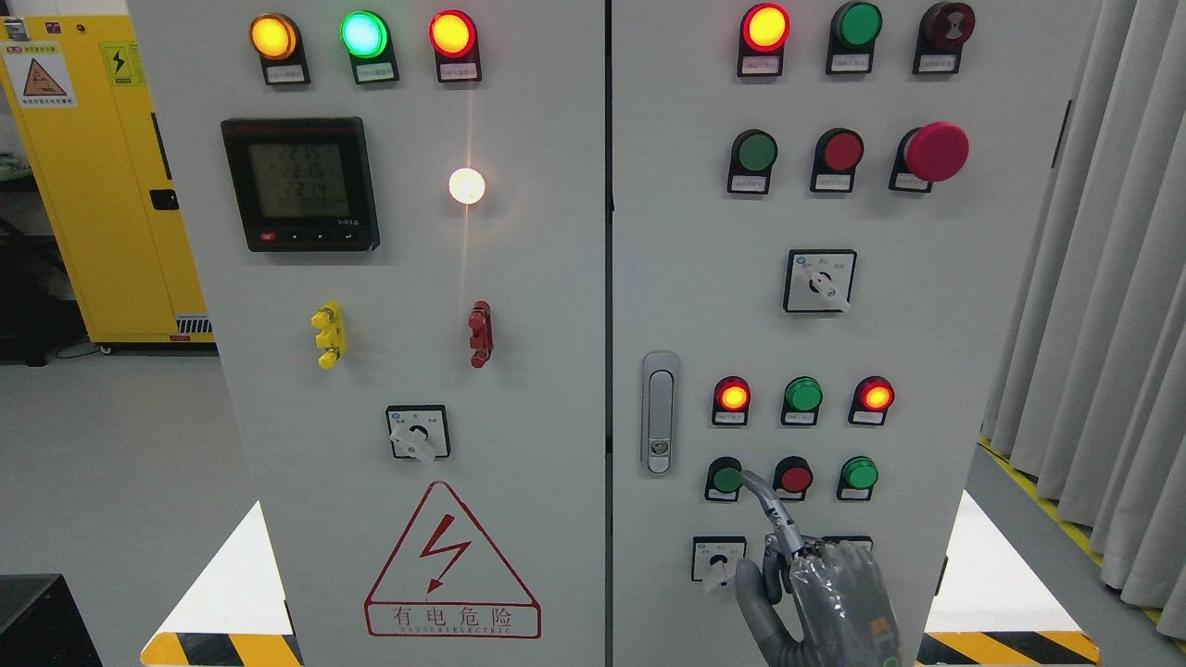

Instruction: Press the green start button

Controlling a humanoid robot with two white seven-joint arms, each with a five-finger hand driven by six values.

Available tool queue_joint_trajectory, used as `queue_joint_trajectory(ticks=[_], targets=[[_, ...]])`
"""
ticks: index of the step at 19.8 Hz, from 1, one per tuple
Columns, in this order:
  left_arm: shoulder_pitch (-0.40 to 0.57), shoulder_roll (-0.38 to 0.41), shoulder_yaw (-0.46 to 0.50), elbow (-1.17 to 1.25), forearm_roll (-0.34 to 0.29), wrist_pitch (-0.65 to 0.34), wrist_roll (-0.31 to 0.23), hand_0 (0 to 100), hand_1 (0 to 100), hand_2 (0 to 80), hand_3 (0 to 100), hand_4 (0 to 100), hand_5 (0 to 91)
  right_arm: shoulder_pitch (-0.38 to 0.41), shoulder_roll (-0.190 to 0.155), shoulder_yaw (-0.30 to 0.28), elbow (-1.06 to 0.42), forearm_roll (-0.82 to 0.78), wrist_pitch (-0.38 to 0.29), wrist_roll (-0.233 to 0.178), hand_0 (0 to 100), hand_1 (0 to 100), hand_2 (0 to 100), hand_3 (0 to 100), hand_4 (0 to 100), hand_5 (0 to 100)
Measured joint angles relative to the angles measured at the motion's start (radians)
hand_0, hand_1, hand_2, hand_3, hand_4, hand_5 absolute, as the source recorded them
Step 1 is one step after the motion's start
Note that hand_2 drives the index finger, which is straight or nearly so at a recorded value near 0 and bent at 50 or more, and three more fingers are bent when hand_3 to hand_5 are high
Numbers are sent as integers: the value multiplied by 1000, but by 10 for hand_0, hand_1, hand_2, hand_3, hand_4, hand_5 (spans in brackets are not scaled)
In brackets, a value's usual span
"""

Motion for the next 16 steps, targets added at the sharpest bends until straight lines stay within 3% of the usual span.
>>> queue_joint_trajectory(ticks=[2,5,6,7,9,16], targets=[[0,0,0,0,0,0,0,120,556,0,0,0,0,23,0,9,-19,-153,0,51,709,758,30,310,333,287],[0,0,0,0,0,0,0,120,556,0,0,0,0,61,0,24,-47,-346,3,112,703,716,0,212,237,209],[0,0,0,0,0,0,0,120,556,0,0,0,0,70,0,29,-55,-397,4,124,627,630,0,125,142,131],[0,0,0,0,0,0,0,120,556,0,0,0,0,79,0,33,-62,-437,4,129,653,605,0,120,141,128],[0,0,0,0,0,0,0,120,556,0,0,0,0,93,0,43,-75,-507,4,140,579,582,0,102,135,117],[0,0,0,0,0,0,0,120,556,0,0,0,0,138,0,69,-111,-684,31,151,520,571,0,75,117,103]])
